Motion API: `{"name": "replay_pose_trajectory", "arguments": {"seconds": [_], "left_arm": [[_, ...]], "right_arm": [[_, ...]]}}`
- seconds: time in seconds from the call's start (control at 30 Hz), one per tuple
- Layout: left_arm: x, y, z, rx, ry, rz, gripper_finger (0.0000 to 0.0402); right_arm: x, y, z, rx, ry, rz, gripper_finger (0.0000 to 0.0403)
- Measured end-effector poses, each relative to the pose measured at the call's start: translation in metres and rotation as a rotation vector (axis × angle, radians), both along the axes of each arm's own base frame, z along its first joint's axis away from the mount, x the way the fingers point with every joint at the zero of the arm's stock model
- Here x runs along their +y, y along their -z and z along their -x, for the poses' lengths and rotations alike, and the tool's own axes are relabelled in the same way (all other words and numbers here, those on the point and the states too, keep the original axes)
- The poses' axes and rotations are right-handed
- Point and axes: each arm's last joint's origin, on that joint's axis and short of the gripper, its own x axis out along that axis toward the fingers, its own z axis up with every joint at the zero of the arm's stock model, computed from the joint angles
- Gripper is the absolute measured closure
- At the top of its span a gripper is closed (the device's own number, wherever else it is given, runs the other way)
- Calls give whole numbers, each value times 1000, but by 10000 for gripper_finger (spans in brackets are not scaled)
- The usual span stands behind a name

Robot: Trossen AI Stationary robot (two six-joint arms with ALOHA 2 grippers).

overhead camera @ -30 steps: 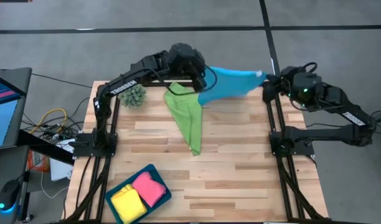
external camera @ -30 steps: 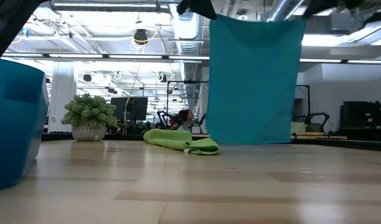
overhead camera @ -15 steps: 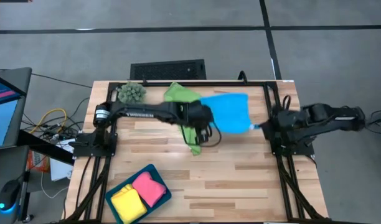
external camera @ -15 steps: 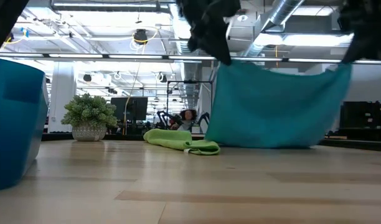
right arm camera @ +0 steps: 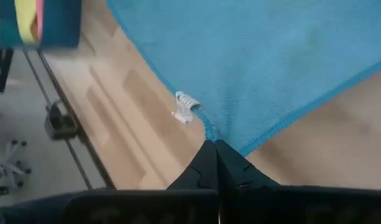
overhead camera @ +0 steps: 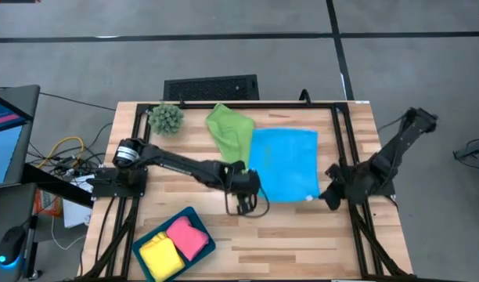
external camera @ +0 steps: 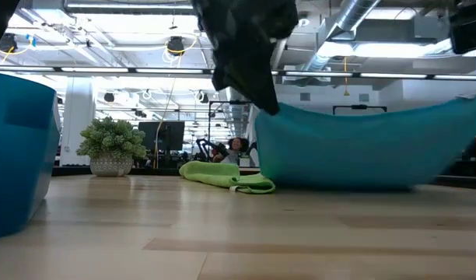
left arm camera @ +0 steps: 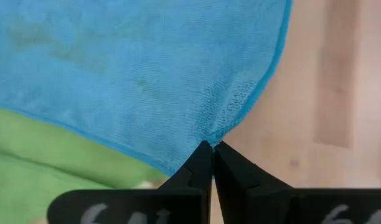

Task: Fold microfiber towels
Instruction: Fold the blue microfiber towel

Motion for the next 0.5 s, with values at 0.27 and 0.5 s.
{"name": "replay_pose_trajectory", "arguments": {"seconds": [0.27, 0.5], "left_arm": [[-36, 4, 12, 1, -44, -11, 401], [-47, 6, 18, 41, -91, 90, 401]], "right_arm": [[60, 20, -5, 47, -2, -117, 396], [102, -3, -8, 64, -20, -161, 399]]}}
